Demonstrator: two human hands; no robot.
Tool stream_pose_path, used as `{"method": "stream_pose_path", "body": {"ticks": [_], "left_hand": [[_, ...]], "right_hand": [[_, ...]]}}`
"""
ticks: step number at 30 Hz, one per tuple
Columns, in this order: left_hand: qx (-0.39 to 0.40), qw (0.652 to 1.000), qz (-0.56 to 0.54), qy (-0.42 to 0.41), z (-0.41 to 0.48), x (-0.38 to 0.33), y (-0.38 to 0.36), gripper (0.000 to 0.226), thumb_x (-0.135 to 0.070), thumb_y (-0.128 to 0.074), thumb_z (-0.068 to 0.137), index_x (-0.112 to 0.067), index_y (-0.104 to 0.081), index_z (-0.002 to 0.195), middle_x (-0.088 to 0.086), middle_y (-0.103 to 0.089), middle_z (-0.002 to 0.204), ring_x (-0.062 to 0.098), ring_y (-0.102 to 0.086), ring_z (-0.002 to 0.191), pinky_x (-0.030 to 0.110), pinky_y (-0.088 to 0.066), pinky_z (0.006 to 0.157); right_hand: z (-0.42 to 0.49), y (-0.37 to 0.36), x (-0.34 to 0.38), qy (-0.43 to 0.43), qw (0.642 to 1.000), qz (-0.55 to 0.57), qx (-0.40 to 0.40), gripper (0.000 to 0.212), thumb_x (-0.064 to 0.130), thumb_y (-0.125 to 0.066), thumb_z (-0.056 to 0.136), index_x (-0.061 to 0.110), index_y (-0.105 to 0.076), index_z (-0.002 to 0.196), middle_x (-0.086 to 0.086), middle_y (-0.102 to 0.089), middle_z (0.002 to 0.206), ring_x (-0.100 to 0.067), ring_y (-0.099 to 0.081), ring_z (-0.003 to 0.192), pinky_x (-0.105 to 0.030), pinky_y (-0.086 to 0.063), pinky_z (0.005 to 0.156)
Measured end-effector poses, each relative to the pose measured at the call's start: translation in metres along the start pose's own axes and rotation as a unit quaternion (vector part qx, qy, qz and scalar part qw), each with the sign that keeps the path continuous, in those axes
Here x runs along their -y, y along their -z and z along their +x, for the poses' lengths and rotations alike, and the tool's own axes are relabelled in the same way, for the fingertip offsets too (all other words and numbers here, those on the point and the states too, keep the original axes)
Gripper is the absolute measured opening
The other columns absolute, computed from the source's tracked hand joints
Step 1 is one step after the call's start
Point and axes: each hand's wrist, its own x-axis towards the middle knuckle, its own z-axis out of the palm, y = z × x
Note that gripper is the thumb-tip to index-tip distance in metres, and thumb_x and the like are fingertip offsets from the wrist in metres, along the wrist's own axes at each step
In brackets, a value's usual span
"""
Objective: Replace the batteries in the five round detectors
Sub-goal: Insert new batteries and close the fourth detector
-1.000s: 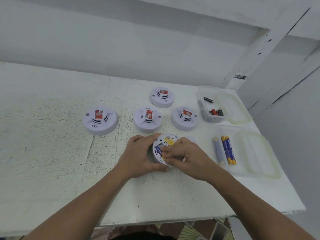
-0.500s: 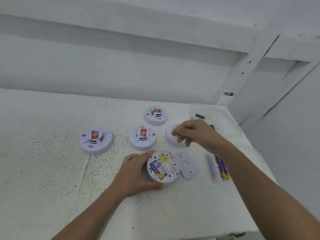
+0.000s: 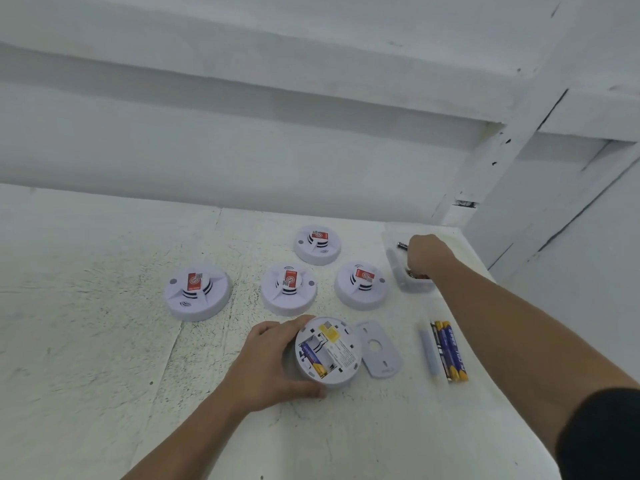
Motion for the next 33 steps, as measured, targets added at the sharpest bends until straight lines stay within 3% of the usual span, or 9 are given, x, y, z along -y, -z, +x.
{"method": "stream_pose_path", "body": {"ticks": [9,12,14,16,19,22,25,28,33], "left_hand": [[0.002,1.000,0.002,-0.003,0.000,-0.001,0.002,0.090,-0.067,-0.078,0.050,-0.080,-0.017,0.114,-0.057,-0.030,0.119,-0.024,-0.026,0.112,0.008,-0.017,0.095],[0.004,1.000,0.005,0.002,0.000,0.001,0.000,0.089,-0.069,-0.077,0.049,-0.079,-0.018,0.115,-0.056,-0.031,0.120,-0.023,-0.027,0.113,0.009,-0.019,0.096],[0.003,1.000,0.006,0.007,0.000,0.003,0.000,0.086,-0.070,-0.076,0.048,-0.079,-0.020,0.114,-0.057,-0.030,0.118,-0.023,-0.025,0.113,0.008,-0.019,0.095],[0.002,1.000,0.005,0.010,-0.001,0.004,-0.001,0.081,-0.070,-0.075,0.048,-0.077,-0.025,0.110,-0.059,-0.031,0.114,-0.026,-0.021,0.112,0.005,-0.018,0.093],[0.004,1.000,0.008,0.014,-0.001,0.005,-0.002,0.079,-0.069,-0.075,0.048,-0.074,-0.026,0.110,-0.054,-0.041,0.107,-0.025,-0.022,0.112,0.005,-0.017,0.094],[0.003,1.000,0.006,0.015,0.001,0.005,-0.002,0.082,-0.068,-0.075,0.048,-0.077,-0.024,0.111,-0.056,-0.037,0.112,-0.025,-0.024,0.112,0.006,-0.017,0.094],[0.007,1.000,-0.001,0.019,0.001,0.005,-0.002,0.077,-0.067,-0.075,0.048,-0.072,-0.029,0.110,-0.052,-0.043,0.106,-0.026,-0.024,0.111,0.006,-0.018,0.094],[0.011,1.000,-0.003,0.017,0.000,0.004,-0.001,0.078,-0.071,-0.071,0.047,-0.064,-0.029,0.112,-0.045,-0.043,0.105,-0.030,-0.022,0.109,0.006,-0.017,0.094],[0.017,1.000,-0.002,0.020,0.000,0.006,-0.003,0.083,-0.074,-0.068,0.046,-0.061,-0.028,0.117,-0.046,-0.039,0.107,-0.030,-0.022,0.108,0.007,-0.016,0.095]], "right_hand": [[0.005,-0.010,-0.003,0.003,1.000,-0.003,-0.024,0.026,-0.003,-0.046,0.082,0.011,-0.036,0.063,-0.002,-0.040,0.061,-0.016,-0.039,0.054,-0.026,-0.036,0.052],[0.007,-0.006,-0.004,-0.010,0.996,0.071,-0.045,0.028,-0.005,-0.044,0.079,0.011,-0.033,0.059,-0.003,-0.036,0.057,-0.017,-0.036,0.049,-0.021,-0.026,0.046],[0.006,0.000,-0.004,-0.041,0.983,0.170,-0.058,0.018,-0.003,-0.044,0.080,0.008,-0.043,0.065,-0.008,-0.047,0.059,-0.026,-0.053,0.053,-0.024,-0.040,0.049],[0.002,0.009,-0.006,-0.077,0.945,0.313,-0.048,0.011,-0.001,-0.048,0.083,0.003,-0.058,0.080,-0.013,-0.057,0.068,-0.031,-0.065,0.058,-0.036,-0.054,0.063],[-0.013,0.024,-0.007,-0.092,0.832,0.547,-0.031,0.023,-0.002,-0.057,0.083,-0.016,-0.061,0.102,-0.012,-0.057,0.074,-0.022,-0.066,0.051,-0.037,-0.057,0.076],[-0.039,0.035,-0.003,-0.039,0.755,0.654,-0.014,0.015,-0.010,-0.056,0.084,-0.011,-0.063,0.097,-0.019,-0.061,0.087,-0.028,-0.068,0.072,-0.032,-0.060,0.073],[-0.067,0.038,0.005,-0.012,0.697,0.717,0.017,0.019,-0.017,-0.055,0.082,0.000,-0.059,0.089,-0.020,-0.063,0.083,-0.031,-0.069,0.074,-0.031,-0.061,0.071],[-0.089,0.033,0.014,0.007,0.665,0.746,0.045,0.022,-0.015,-0.059,0.081,0.006,-0.054,0.086,-0.016,-0.063,0.076,-0.029,-0.069,0.068,-0.029,-0.058,0.060],[-0.120,0.015,0.029,0.045,0.658,0.747,0.084,0.028,-0.007,-0.064,0.083,0.010,-0.056,0.104,-0.011,-0.066,0.078,-0.025,-0.067,0.066,-0.027,-0.052,0.054]]}}
